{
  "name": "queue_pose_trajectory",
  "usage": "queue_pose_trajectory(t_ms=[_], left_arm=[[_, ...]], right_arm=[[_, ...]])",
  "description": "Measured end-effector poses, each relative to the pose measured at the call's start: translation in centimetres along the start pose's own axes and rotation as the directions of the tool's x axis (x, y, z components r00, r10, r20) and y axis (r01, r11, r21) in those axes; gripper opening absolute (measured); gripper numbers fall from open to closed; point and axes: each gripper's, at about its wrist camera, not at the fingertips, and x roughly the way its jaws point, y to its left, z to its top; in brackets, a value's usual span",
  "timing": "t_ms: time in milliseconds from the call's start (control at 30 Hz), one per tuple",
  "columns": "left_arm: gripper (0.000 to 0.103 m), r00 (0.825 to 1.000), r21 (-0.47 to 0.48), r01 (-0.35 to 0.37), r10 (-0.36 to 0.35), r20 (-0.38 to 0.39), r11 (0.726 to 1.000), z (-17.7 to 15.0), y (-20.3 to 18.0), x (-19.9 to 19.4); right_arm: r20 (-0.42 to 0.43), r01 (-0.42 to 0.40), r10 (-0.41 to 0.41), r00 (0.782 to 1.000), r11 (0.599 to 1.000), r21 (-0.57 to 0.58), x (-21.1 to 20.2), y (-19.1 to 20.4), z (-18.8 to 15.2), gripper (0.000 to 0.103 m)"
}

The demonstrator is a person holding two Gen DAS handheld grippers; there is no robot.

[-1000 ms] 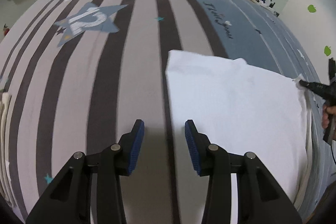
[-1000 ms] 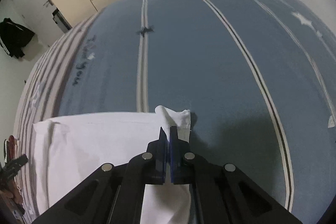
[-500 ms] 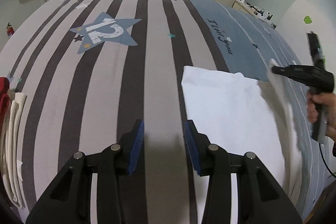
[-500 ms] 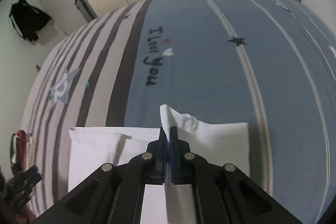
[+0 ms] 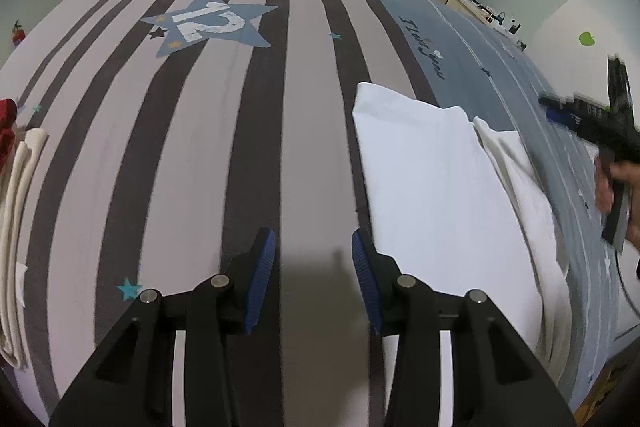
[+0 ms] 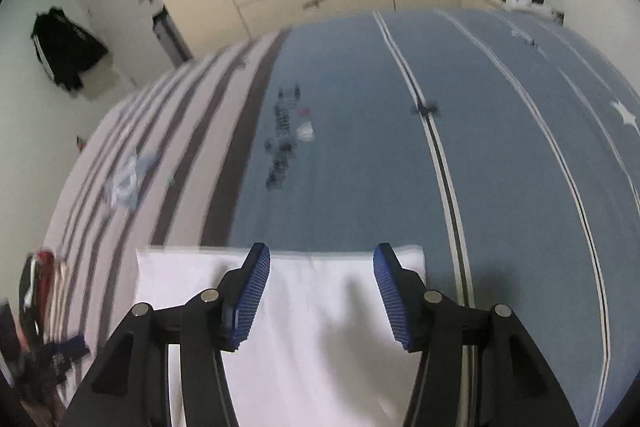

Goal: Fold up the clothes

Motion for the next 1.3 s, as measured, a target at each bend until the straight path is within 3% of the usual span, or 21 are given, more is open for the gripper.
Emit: queue_pose_trajectory(t_ms=[300, 467, 567, 667, 800, 900, 1000, 1067, 1200, 1300], left_arm=[[0.037, 0.999, 0.013, 0.041, -0.041, 0.007, 0.999, 1.5, -3.3, 2.4], [0.037, 0.998, 0.035, 0.058, -0.058, -0.008, 0.998, 1.8, -5.7, 4.8], [0.037, 0.998, 0.034, 0.064, -0.064, -0.001, 0.997, 1.4, -6.7, 4.7], [0.037, 0.995, 0.074, 0.09, -0.092, 0.024, 0.993, 0.3, -8.1, 2.8], [0.037, 0.995, 0.172, 0.088, -0.095, 0.033, 0.981, -2.1, -10.1, 0.7], [0.038, 0.997, 0.21, 0.074, -0.072, -0.015, 0.975, -4.2, -10.5, 1.7], [0.038, 0.998, 0.198, 0.034, -0.024, -0.052, 0.98, -5.4, -9.8, 3.1], [0.038, 0.997, 0.19, 0.006, 0.009, -0.076, 0.982, -6.2, -9.4, 4.0], [0.039, 0.998, 0.035, 0.07, -0.07, -0.004, 0.997, -6.1, -8.0, 0.0], [0.042, 0.999, 0.018, 0.049, -0.049, 0.002, 0.999, -7.2, -6.8, -2.1]], right_arm=[[-0.142, -0.045, 0.044, 0.989, 0.999, 0.002, 2.5, -0.6, -9.1, 0.05], [-0.086, -0.007, 0.008, 0.996, 1.0, 0.006, 3.8, -0.8, -8.9, 0.05], [-0.049, -0.065, 0.068, 0.996, 0.996, 0.059, 0.7, -1.3, -8.9, 0.05], [-0.015, -0.059, 0.059, 0.998, 0.998, 0.01, -3.8, -1.3, -10.9, 0.05], [-0.053, -0.03, 0.028, 0.998, 0.998, -0.056, -8.0, -2.1, -15.6, 0.05], [-0.11, -0.027, 0.019, 0.994, 0.997, -0.076, -10.4, -2.6, -20.0, 0.05], [-0.232, -0.006, -0.012, 0.973, 0.997, -0.08, -9.4, -3.7, -25.1, 0.051], [-0.208, -0.001, -0.015, 0.978, 0.997, -0.079, -9.5, -4.2, -25.9, 0.051], [-0.143, -0.034, 0.035, 0.989, 0.999, 0.012, -11.6, -4.9, -25.9, 0.051], [-0.123, -0.015, 0.023, 0.992, 0.998, 0.062, -13.0, -5.5, -25.7, 0.052]])
